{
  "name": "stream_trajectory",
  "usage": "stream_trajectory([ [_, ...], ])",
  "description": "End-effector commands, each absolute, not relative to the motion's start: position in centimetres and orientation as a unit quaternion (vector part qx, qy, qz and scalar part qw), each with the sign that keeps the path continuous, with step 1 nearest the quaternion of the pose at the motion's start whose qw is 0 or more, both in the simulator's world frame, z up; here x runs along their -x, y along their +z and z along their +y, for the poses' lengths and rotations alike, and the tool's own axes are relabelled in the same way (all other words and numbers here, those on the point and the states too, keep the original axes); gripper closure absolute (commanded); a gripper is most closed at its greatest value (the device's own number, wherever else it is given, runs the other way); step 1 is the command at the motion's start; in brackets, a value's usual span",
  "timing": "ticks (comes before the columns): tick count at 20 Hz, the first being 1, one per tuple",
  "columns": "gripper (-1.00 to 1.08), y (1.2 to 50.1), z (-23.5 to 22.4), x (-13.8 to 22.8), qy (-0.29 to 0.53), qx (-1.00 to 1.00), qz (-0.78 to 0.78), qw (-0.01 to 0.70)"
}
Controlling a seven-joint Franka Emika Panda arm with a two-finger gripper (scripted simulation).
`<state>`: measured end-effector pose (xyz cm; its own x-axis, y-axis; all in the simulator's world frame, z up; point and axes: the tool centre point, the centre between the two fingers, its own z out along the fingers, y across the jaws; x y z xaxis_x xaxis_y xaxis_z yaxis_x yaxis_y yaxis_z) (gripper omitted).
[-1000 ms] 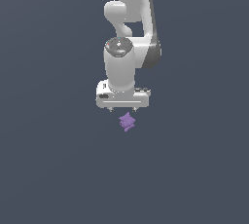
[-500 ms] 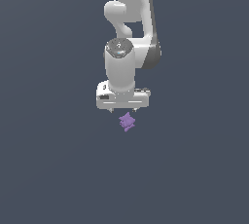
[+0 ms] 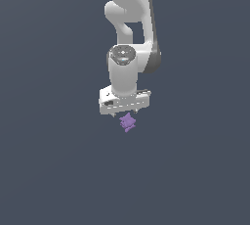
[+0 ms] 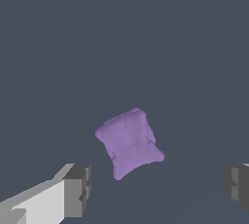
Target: Pick up the object and move it to a goal position.
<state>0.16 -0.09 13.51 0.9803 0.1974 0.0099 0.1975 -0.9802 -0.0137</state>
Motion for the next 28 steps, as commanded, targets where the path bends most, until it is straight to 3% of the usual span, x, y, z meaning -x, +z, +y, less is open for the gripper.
stream_trajectory([
  [1,-0.92,12.8,0.1,-0.1,-0.003,0.991,-0.133,0.005],
  [14,-0.92,9.6,1.1,0.5,0.0,0.96,-0.281,0.0],
  [28,-0.92,8.1,1.3,0.6,0.0,0.953,-0.304,0.0],
])
